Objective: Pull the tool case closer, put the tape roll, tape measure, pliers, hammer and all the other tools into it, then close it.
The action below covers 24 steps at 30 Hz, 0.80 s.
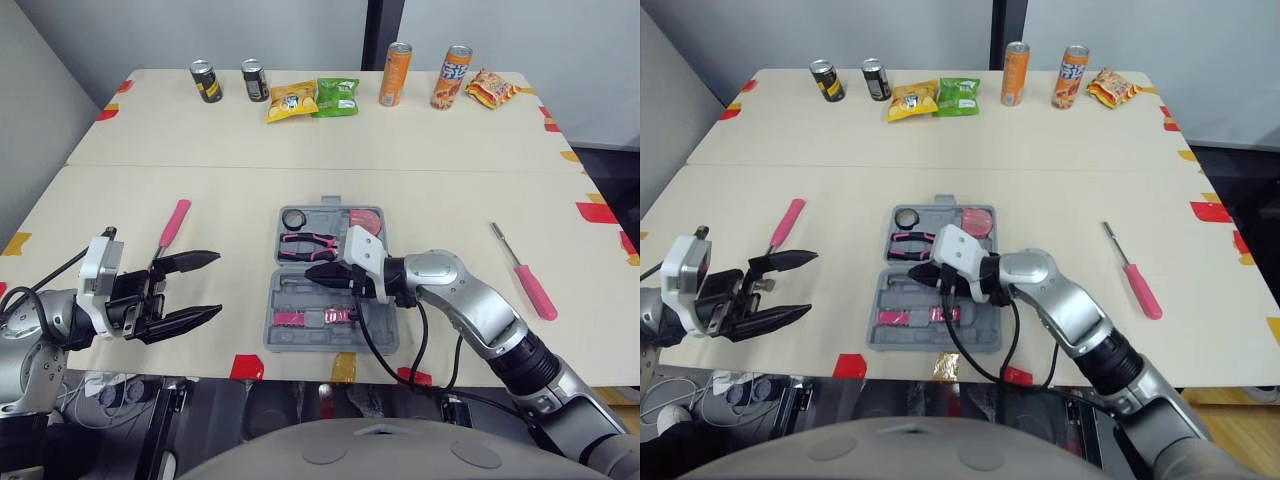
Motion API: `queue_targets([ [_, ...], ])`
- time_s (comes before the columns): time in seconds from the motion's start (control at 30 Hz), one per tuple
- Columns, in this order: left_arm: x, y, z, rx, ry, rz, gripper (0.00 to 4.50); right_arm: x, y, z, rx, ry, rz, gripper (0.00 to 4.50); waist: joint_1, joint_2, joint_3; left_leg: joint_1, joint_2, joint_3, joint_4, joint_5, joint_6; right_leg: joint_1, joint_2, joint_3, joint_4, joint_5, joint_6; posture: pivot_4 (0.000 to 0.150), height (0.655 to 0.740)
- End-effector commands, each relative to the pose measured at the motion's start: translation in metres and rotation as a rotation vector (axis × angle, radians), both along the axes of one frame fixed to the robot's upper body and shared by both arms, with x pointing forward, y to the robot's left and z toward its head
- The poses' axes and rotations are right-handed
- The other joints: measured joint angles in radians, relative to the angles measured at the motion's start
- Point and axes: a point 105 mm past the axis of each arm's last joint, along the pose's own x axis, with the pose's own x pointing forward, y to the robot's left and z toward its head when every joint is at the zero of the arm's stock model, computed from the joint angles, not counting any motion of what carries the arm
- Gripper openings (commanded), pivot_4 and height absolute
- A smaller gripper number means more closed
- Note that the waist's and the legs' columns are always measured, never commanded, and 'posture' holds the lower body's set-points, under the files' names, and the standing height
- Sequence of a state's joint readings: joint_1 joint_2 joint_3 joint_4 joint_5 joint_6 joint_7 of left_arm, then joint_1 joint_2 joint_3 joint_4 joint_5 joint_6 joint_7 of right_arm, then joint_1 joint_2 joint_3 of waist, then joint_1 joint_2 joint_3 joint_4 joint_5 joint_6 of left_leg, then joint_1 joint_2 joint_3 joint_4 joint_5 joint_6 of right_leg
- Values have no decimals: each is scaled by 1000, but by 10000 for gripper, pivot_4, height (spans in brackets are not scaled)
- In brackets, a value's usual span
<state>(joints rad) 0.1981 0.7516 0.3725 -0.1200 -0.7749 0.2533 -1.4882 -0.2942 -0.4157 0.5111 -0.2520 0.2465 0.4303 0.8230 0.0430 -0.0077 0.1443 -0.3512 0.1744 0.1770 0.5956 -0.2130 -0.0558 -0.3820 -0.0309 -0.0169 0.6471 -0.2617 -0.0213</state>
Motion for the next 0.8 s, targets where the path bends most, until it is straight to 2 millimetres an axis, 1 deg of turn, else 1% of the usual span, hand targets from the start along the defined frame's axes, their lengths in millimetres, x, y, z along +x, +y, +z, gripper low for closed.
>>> queue_targets([
  [0.03,-2,-4,5,-8,-24,-14,45000,2,3,0,8,-24,3,842,0,0,0,0,0,0,0,0,0,0,0,0,0,0,0,1500,7400],
  [0.13,-2,-4,3,-8,-21,-12,45000,6,1,-7,-20,-21,-17,842,0,0,0,0,0,0,0,0,0,0,0,0,0,0,0,1500,7400],
  [0.23,-3,-2,1,-7,-18,-9,45000,10,1,-10,-36,-20,-29,842,1,0,0,0,0,0,0,0,1,0,0,0,0,0,0,1500,7400],
  [0.27,-3,-1,0,-7,-17,-8,45000,10,1,-11,-45,-21,-26,842,1,0,0,0,0,0,0,2,3,0,0,0,0,0,0,1500,7400],
  [0.33,-3,-1,-1,-7,-17,-7,45000,12,1,-12,-56,-19,-29,842,0,0,0,0,0,0,0,3,5,0,0,0,0,0,0,1500,7400],
  [0.8,-7,3,-8,-3,-14,-3,45000,14,4,-15,-86,-16,-27,842,2,0,0,0,1,0,0,3,5,0,0,0,0,0,-1,1500,7400],
])
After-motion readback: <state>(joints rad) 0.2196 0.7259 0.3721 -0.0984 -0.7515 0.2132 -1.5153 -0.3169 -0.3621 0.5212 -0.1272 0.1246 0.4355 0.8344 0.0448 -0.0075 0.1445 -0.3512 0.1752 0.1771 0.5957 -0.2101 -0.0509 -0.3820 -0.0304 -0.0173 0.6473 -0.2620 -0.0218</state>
